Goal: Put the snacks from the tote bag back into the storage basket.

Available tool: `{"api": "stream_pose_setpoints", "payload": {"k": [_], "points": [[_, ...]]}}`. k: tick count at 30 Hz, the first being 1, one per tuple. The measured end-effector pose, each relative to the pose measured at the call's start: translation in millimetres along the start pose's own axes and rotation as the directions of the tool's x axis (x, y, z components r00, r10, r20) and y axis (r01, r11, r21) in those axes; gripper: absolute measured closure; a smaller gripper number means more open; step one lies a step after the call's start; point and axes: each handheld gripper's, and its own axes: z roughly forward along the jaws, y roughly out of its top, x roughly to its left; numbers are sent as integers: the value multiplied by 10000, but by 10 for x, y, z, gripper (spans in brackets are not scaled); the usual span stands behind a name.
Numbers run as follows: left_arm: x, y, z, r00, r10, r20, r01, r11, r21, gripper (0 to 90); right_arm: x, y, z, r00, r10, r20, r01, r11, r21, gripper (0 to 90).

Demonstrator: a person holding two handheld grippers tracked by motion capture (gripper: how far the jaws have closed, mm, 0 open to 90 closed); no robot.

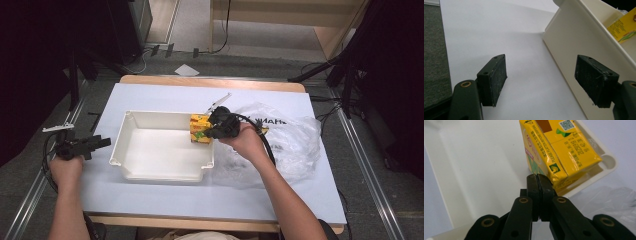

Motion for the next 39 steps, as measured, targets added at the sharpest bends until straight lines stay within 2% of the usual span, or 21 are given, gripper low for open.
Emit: {"api": "stream_pose_setpoints", "payload": {"k": [6,12,16,18,23,32,39], "points": [[-2,8,10,10000,-3,13,3,10000,-18,268,-5,0,-44,9979,-190,-614,187,9998,-49,860],[-4,16,31,10000,-13,37,13,10000,18,268,-46,-6,-144,9934,-248,-1121,247,9997,-15,764],[-4,20,33,10000,9,55,-9,10000,6,268,-87,-18,-215,9920,-442,-1183,437,9990,-66,690],[-3,20,33,10000,8,48,-8,10000,36,268,-120,-29,-255,9903,-327,-1348,309,9994,-155,664],[-8,22,35,10000,-8,43,8,10000,20,268,-179,-56,-335,9897,-367,-1382,354,9993,-116,613],[-4,24,39,10000,10,24,-10,10000,63,266,-316,-111,-517,9919,-21,-1272,-14,9996,-278,522],[-5,25,29,10000,-25,-50,25,10000,-16,261,-413,-166,-592,9926,242,-1189,-291,9988,-399,508]]}}
